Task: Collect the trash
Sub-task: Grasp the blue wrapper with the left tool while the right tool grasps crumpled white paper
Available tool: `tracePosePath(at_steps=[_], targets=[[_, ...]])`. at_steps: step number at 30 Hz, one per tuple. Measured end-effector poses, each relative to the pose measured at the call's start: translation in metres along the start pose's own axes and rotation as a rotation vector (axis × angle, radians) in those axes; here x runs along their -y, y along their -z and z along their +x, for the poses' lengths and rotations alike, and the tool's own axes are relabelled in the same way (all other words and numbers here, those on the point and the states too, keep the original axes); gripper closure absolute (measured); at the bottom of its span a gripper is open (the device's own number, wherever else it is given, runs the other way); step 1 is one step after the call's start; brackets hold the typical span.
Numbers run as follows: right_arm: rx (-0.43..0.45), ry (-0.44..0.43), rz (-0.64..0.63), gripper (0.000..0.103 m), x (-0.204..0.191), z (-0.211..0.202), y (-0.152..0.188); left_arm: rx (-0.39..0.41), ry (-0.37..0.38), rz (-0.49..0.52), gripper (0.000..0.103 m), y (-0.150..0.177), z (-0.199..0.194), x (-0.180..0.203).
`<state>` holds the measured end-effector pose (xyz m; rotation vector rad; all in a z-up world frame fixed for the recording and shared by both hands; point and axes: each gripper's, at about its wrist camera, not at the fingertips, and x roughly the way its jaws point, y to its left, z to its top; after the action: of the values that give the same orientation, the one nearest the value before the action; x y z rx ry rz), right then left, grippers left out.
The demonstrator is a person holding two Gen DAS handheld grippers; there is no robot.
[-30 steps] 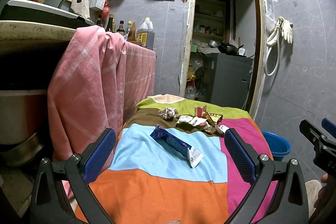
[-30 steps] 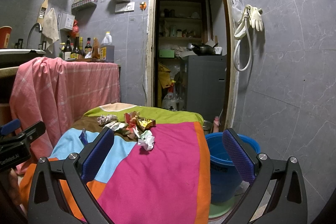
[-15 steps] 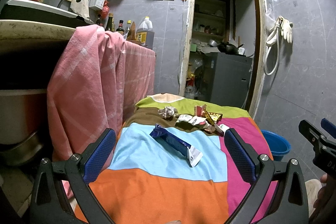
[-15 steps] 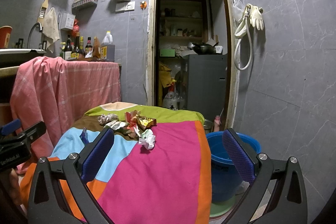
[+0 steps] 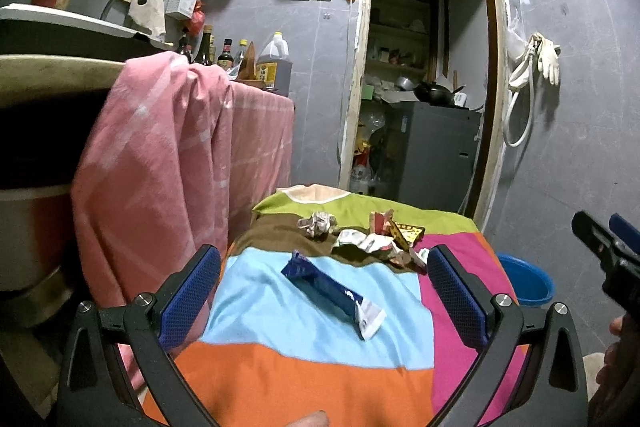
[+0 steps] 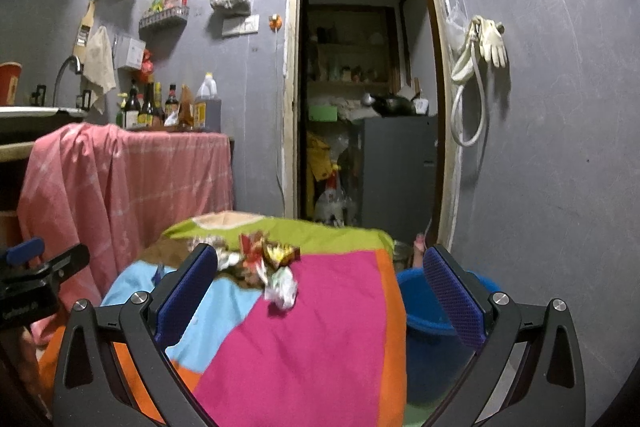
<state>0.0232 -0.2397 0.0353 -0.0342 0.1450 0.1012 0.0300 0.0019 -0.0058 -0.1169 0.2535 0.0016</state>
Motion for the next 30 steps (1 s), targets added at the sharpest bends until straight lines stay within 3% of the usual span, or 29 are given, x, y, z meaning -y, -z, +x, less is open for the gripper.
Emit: tracePosePath(at_steps=[11, 15, 23, 28, 30], targets=[[-0.048, -0.113, 0.005, 0.0, 0.002, 0.071, -0.007, -0.034, -0.044, 0.013, 0.002, -0.015, 0.061, -0.005], [-0.082, -0.101, -0.013, 0.0, -0.001, 0.093, 0.001, -0.065, -0.048, 0.027, 0.002, -0.011, 0.08, -0.008], [-0.201, -0.15, -0.048, 0.0, -0.003, 0.137, 0.018, -0.225, -0.051, 0.031, 0.002, 0.0, 0.113, -0.013], [-0.303, -0.188, -0.036, 0.0, 0.001, 0.159, 0.032, -0.332, -0.043, -0.039, 0.005, 0.008, 0.125, -0.02], [-0.337, -0.214, -0.033, 0.006, 0.001, 0.166, 0.036, -0.372, -0.027, -0.074, 0.011, 0.009, 0.128, -0.024]])
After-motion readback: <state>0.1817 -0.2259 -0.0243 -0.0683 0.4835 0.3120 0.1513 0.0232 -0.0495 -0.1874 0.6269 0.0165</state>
